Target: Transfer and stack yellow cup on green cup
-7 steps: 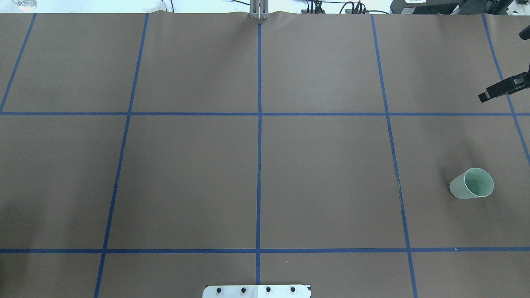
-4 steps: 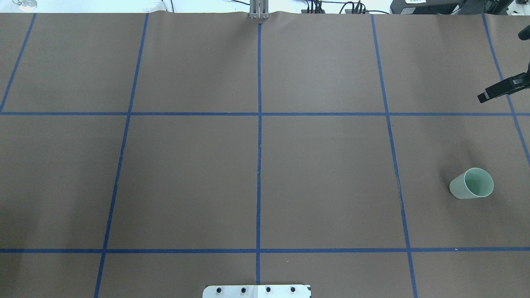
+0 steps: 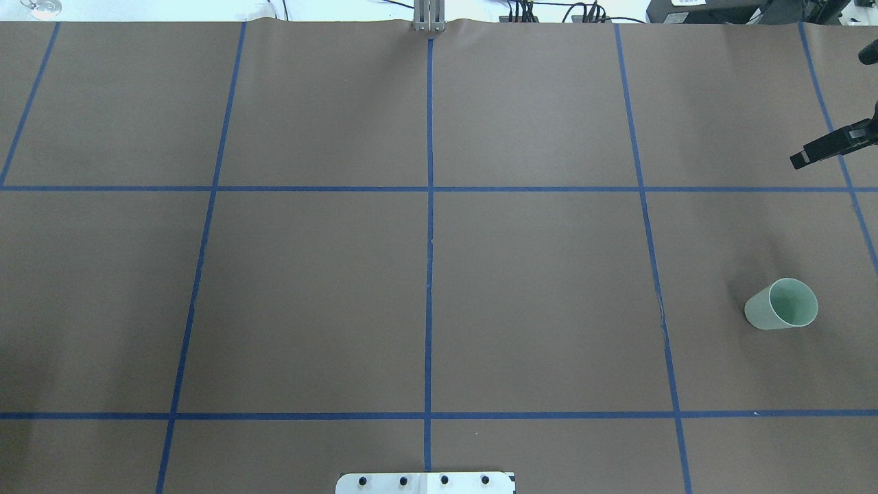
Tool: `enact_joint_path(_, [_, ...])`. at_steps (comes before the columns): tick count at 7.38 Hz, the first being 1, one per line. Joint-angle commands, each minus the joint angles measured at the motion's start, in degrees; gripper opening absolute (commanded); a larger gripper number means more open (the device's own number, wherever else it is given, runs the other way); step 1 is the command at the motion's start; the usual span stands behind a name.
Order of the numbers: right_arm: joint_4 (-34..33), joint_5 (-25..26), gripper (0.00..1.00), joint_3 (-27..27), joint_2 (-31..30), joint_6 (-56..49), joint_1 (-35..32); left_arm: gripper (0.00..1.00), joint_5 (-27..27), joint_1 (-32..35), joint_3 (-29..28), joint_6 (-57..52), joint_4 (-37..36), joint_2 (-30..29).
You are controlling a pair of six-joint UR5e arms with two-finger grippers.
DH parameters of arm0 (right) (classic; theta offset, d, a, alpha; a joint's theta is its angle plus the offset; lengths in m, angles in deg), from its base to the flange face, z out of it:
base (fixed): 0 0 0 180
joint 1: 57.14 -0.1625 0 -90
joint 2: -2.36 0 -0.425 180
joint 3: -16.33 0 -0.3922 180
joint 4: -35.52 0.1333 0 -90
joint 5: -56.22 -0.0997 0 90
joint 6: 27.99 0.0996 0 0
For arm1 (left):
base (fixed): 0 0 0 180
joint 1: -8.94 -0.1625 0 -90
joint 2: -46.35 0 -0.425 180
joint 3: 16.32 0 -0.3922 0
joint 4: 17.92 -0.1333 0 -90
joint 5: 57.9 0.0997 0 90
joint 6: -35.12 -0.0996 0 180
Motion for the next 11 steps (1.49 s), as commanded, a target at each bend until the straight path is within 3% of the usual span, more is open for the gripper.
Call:
enact_joint_path(1, [0.00,0.00,1.00,-0.15,0.02,0.14,0.00,0.33,0.33,-0.76,-0.08,-0.06,0.65,0.87])
enact_joint_path(3, [0.00,-0.26,1.00,-0.24,-0.07,0.22,0.00,0.33,2.86,-1.29,-0.08,-0.41,2.33,3.94])
enact_joint_path(6, [-0.09,-0.44,1.00,-1.11,-0.59,0.31,0.00,0.36,17.76,-1.29,-1.56,-3.74,7.58,6.93])
enact_joint_path(8, [-0.18,-0.44,1.00,-0.94,-1.03,0.40,0.00,0.39,24.65,-1.20,-7.69,-8.38,17.66,7.65])
enact_joint_path(9, [-0.18,-0.44,1.00,-0.68,-1.03,0.49,0.00,0.39,28.42,-1.20,-8.68,-12.06,19.28,7.47])
enact_joint_path(11, [-0.26,-0.44,1.00,-0.33,-1.12,0.49,0.00,0.39,38.87,4.55,-8.60,-23.29,21.92,6.86])
